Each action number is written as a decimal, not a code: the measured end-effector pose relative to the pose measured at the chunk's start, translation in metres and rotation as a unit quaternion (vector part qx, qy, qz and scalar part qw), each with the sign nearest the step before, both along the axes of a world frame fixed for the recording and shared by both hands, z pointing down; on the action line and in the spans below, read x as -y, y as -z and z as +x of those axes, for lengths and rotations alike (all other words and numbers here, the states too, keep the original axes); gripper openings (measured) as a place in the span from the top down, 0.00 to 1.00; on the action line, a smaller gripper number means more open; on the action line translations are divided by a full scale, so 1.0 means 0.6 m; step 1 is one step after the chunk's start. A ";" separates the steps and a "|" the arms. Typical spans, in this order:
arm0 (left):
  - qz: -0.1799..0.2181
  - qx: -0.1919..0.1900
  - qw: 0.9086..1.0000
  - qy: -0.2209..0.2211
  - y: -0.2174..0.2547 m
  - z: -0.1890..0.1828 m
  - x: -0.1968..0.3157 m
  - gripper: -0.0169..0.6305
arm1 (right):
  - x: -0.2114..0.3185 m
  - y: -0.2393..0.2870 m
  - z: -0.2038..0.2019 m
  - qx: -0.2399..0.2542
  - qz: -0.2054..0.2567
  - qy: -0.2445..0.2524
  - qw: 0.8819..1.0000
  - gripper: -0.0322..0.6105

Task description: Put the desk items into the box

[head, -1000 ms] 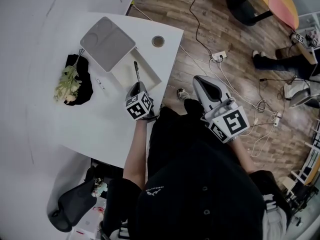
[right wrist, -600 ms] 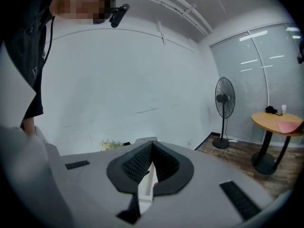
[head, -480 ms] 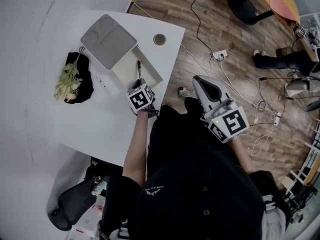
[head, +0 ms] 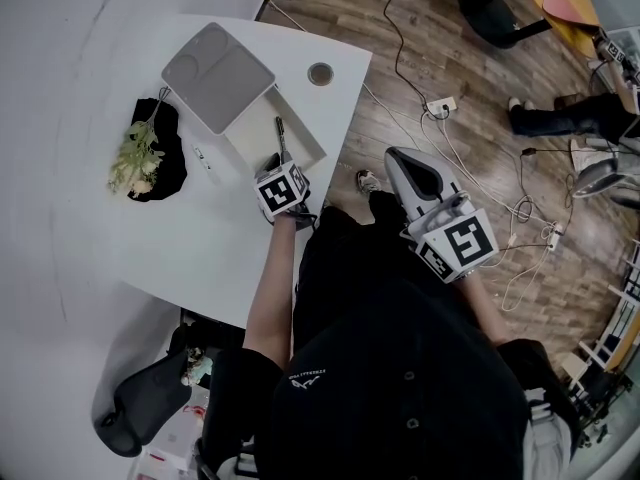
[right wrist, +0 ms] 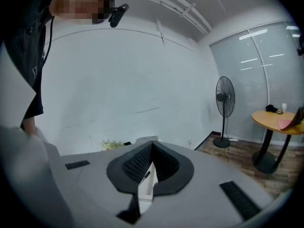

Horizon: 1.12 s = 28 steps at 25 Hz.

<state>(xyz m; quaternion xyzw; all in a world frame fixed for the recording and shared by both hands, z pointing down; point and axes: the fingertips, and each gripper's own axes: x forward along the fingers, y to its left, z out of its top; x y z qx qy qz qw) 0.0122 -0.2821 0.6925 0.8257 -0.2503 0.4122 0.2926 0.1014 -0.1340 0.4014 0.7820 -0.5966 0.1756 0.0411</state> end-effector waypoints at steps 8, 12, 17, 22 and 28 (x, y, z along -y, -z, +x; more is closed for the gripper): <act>0.022 -0.023 1.000 -0.001 0.014 -0.001 -0.003 0.89 | -0.014 0.001 0.000 0.001 0.003 0.002 1.000 0.95; 0.027 -0.045 0.999 0.004 0.026 -0.011 -0.007 0.96 | -0.018 0.004 -0.002 0.003 0.007 0.010 1.000 0.95; 0.027 -0.083 0.996 0.027 0.051 -0.034 -0.024 0.96 | -0.024 0.009 -0.003 0.007 0.014 0.023 1.000 0.95; 0.060 -0.110 0.992 0.031 0.095 -0.049 -0.043 0.96 | -0.030 0.014 -0.010 0.015 0.020 0.049 0.998 0.95; 0.117 -0.153 0.980 0.042 0.169 -0.052 -0.060 0.96 | -0.040 0.020 -0.023 0.018 0.028 0.087 0.996 0.95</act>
